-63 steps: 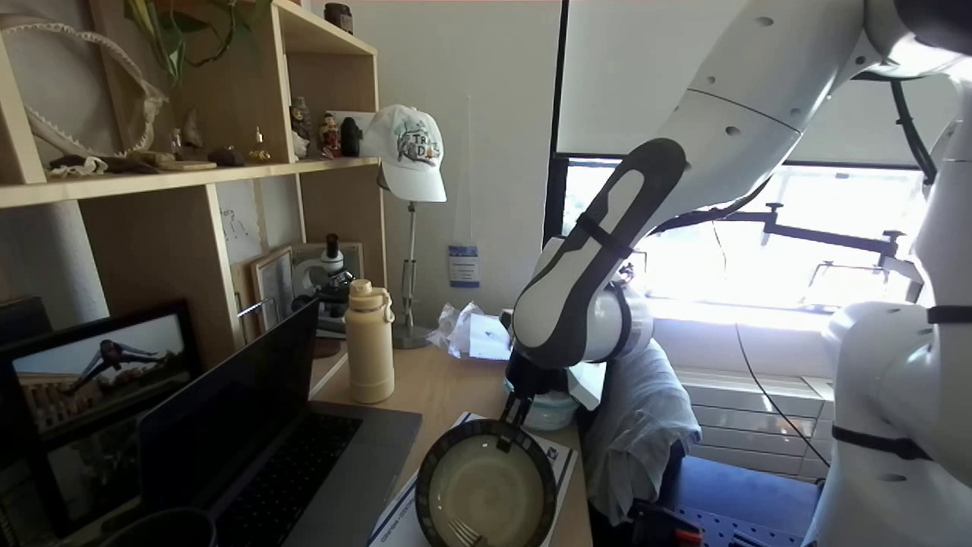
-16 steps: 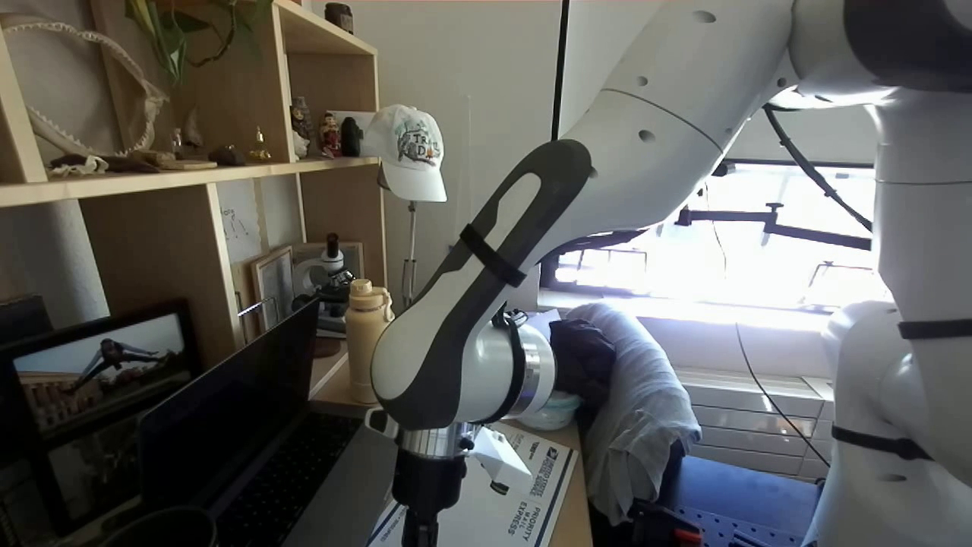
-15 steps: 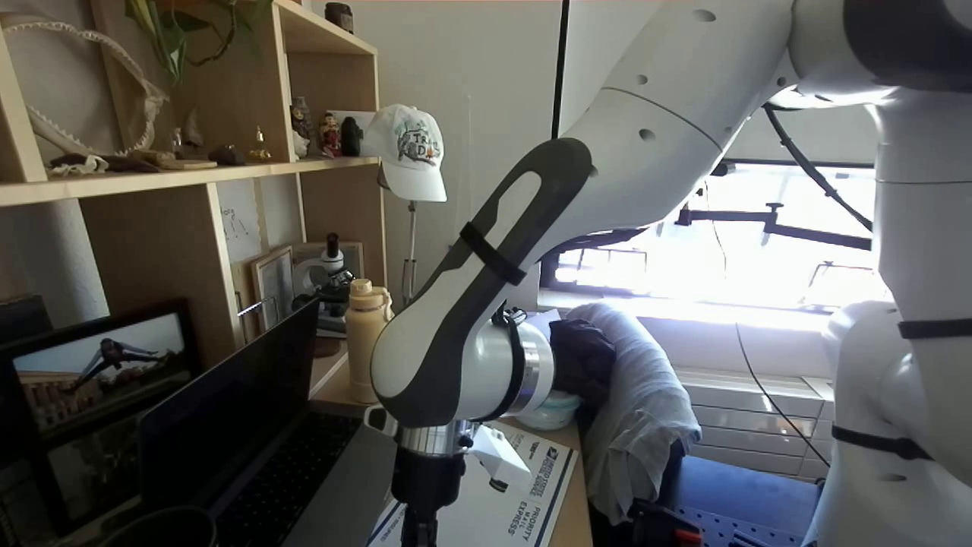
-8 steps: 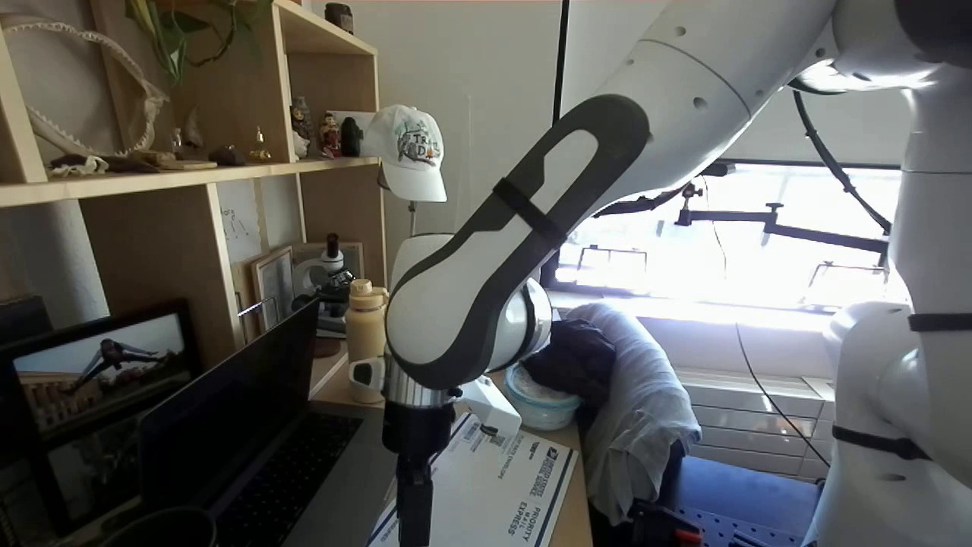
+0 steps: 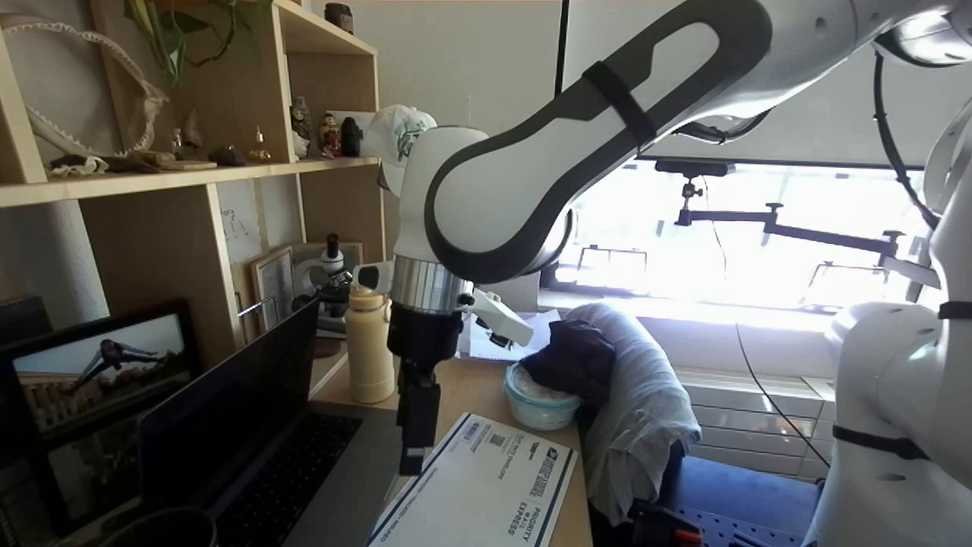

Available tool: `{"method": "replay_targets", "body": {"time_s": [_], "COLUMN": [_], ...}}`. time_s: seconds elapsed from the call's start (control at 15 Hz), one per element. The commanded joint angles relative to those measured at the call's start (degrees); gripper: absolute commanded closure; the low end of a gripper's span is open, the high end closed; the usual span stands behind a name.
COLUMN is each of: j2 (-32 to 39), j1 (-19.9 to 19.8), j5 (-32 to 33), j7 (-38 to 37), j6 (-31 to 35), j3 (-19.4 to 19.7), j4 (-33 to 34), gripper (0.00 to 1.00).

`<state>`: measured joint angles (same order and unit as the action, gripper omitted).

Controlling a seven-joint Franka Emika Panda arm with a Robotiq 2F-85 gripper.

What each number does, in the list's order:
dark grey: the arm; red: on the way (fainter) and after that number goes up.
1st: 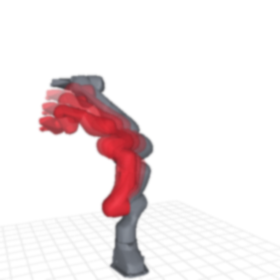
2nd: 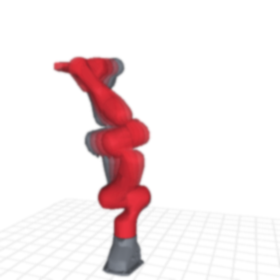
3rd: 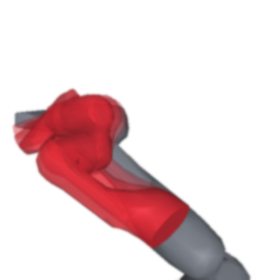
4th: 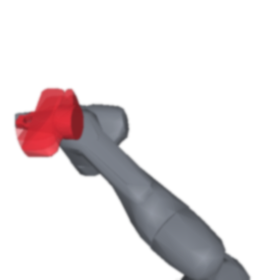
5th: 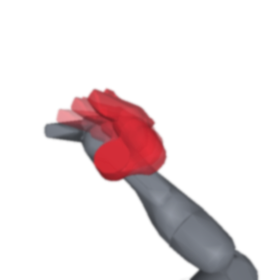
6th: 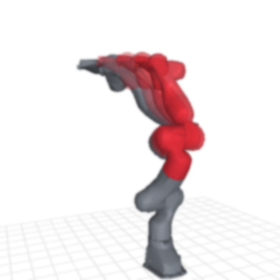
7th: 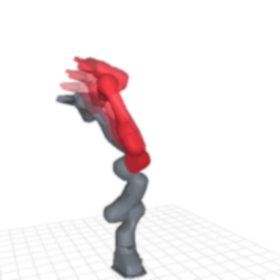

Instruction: Put the bowl on the plate

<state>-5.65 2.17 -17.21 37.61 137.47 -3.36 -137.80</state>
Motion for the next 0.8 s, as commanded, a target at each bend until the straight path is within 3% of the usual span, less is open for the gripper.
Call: {"method": "replay_targets", "body": {"time_s": [0.0,0.33,0.73], "j2": [-6.3,-9.4,-6.7], "j1": [0.4,1.4,2.2], "j5": [5.1,6.2,5.7], "j7": [-5.0,-6.3,-4.8], "j6": [-2.2,-2.4,-1.3], "j3": [1.1,2.5,3.3], "j4": [-1.9,-2.3,-0.9], "gripper": [0.0,0.0,0.0]}}
